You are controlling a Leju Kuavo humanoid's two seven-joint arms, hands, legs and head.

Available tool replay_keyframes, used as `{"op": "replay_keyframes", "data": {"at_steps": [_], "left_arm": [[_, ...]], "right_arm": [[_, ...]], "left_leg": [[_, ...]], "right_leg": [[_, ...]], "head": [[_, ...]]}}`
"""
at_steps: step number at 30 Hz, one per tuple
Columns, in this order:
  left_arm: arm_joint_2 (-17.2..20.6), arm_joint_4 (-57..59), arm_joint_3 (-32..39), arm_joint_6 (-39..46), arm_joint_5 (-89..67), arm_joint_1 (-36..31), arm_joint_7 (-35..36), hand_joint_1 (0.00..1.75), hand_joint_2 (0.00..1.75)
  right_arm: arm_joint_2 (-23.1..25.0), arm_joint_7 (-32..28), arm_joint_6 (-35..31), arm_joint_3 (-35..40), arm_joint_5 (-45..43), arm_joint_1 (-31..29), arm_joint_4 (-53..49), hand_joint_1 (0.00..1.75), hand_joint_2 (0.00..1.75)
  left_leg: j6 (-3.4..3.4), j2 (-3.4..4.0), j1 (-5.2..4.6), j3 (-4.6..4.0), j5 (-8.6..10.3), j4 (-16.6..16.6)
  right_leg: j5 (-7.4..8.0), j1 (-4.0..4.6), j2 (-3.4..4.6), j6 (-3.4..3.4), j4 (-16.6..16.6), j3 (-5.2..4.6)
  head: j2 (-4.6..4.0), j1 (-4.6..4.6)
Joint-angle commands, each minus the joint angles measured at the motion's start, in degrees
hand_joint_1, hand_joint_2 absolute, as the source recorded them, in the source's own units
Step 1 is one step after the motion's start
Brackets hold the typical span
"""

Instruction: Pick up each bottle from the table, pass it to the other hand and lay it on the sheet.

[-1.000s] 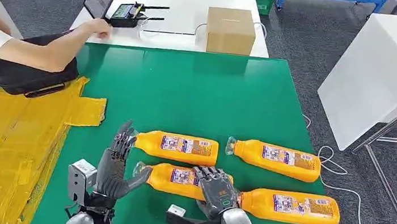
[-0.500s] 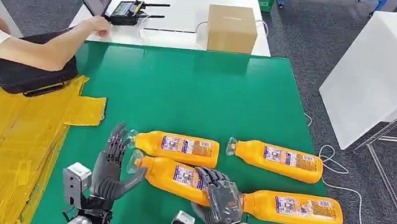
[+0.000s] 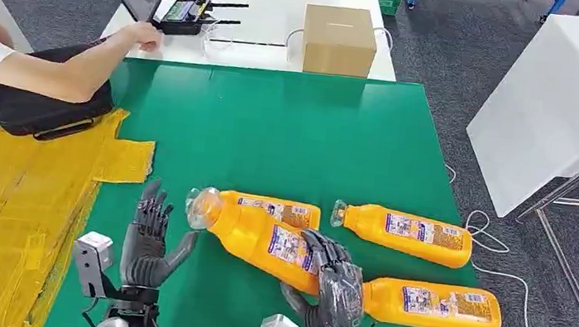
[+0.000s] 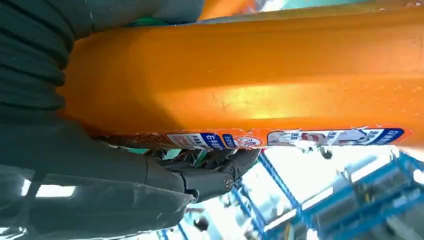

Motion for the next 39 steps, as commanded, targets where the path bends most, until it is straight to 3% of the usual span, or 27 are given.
{"op": "replay_keyframes", "data": {"at_steps": [1,7,19,25,30,34,39], "left_arm": [[-0.5,3.5,2.9,0.2,1.2,-1.3,0.6,0.00,1.75],[4.6,4.4,-4.2,-7.4,-1.4,-2.3,2.9,0.00,1.75],[4.6,4.4,-4.2,-7.4,-1.4,-2.3,2.9,0.00,1.75],[6.9,2.4,-8.7,-17.3,-0.8,-2.2,3.6,0.00,1.75],[7.3,-0.2,-10.3,-19.5,-1.1,-2.2,3.3,0.00,1.75],[6.6,0.9,-11.0,-20.7,-1.4,-3.6,4.2,0.00,1.75],[5.7,2.6,-12.0,-21.2,-1.5,-5.3,4.6,0.00,1.75]], "right_arm": [[0.8,-1.1,-1.5,-1.4,-1.6,-0.2,-0.8,1.75,1.75],[0.8,-3.6,-0.1,-0.8,-5.3,-1.2,0.2,1.75,1.75],[0.8,-3.6,-0.1,-0.8,-5.3,-1.2,0.2,1.75,1.75],[1.8,-5.3,1.3,-0.5,-5.6,-2.2,1.7,1.75,1.75],[2.5,-5.7,2.2,-0.3,-5.4,-2.9,3.2,1.75,1.75],[4.3,-3.6,4.2,-1.5,-4.4,-6.4,11.5,1.75,1.75],[7.2,-5.4,4.1,-2.2,-3.7,-10.2,22.5,1.75,1.75]], "left_leg": [[-0.01,-0.04,-0.01,0.05,0.01,0.0],[-0.03,-0.08,-0.01,0.12,0.03,-0.1],[-0.02,-0.03,-0.02,0.04,0.02,-0.1],[-0.02,-0.02,-0.01,0.03,0.02,-0.1],[-0.03,-0.01,0.03,0.03,0.00,0.0],[-0.03,0.01,0.03,0.07,0.02,-0.1],[-0.05,-0.01,0.10,0.17,0.09,-0.2]], "right_leg": [[0.00,-0.01,-0.05,0.03,0.0,0.05],[0.00,-0.01,-0.09,0.05,-0.1,0.12],[0.00,-0.02,-0.04,0.03,0.0,0.03],[0.01,-0.01,-0.03,0.03,0.0,0.02],[0.01,0.03,-0.01,0.03,0.0,0.04],[0.04,0.03,-0.01,0.04,-0.1,0.08],[0.15,0.10,-0.02,0.07,-0.3,0.22]], "head": [[0.00,0.00],[0.00,0.00],[0.00,0.00],[0.00,0.00],[0.00,0.00],[0.00,0.00],[0.00,0.00]]}}
